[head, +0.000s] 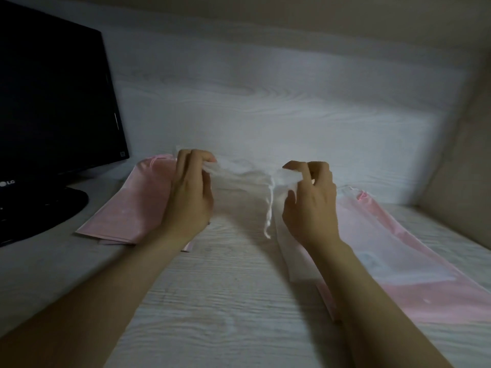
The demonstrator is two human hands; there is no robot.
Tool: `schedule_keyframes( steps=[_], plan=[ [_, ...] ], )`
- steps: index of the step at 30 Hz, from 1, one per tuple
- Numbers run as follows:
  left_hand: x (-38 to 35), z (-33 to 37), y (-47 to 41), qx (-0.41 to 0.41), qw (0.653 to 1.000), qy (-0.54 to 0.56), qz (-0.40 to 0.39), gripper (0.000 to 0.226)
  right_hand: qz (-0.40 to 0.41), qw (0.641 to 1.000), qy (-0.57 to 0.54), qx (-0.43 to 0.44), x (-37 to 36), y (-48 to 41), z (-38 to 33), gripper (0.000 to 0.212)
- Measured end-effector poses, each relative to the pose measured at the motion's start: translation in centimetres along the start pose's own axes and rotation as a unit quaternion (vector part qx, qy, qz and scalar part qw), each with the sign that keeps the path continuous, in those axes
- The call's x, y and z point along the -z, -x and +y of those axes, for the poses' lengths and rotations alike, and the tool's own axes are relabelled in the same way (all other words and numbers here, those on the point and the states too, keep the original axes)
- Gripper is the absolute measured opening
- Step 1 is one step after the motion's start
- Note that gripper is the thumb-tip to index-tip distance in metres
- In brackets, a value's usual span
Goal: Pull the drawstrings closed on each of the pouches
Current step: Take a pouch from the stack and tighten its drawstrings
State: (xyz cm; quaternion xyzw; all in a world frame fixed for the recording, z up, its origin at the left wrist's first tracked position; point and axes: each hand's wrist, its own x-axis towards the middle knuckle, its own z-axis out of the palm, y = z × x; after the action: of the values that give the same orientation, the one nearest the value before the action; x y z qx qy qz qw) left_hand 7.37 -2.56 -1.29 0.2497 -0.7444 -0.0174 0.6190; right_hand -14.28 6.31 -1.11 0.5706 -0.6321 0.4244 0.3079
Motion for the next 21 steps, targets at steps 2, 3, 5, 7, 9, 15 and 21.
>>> schedule_keyframes(
  steps=[2, 3, 5, 7, 9, 15, 21],
  plan=[
    [0.4, 0.8, -0.4, -0.045, 0.998, -0.014, 0.046, 0.039, 0.029, 0.999, 0.042, -0.017, 0.1, 0.0, 0.5, 0.055],
    [0.5, 0.9, -0.6, -0.066, 0.996, -0.019, 0.062, 0.038, 0.026, 0.998, 0.045, -0.035, 0.5, 0.0, 0.6, 0.05],
    [0.6, 0.9, -0.7, -0.097, 0.993, -0.028, 0.066, 0.033, -0.042, 0.993, 0.059, -0.097, 1.0, 0.0, 1.0, 0.04],
    [0.7, 0.8, -0.6, -0.115, 0.991, -0.062, 0.042, 0.026, -0.128, 0.978, 0.044, -0.16, 0.6, 0.2, 1.6, 0.032],
    [0.9, 0.7, -0.3, -0.123, 0.985, -0.123, 0.014, 0.02, -0.146, 0.966, -0.058, -0.206, -0.1, 0.6, 2.0, 0.032],
    [1.0, -0.1, -0.1, -0.165, 0.959, -0.21, -0.093, 0.009, -0.222, 0.915, -0.185, -0.282, -0.9, 0.8, 2.4, 0.064],
    [0.1, -0.7, 0.5, -0.144, 0.942, -0.239, -0.187, 0.021, -0.248, 0.897, -0.133, -0.342, 0.8, 0.5, 1.0, 0.025]
  ],
)
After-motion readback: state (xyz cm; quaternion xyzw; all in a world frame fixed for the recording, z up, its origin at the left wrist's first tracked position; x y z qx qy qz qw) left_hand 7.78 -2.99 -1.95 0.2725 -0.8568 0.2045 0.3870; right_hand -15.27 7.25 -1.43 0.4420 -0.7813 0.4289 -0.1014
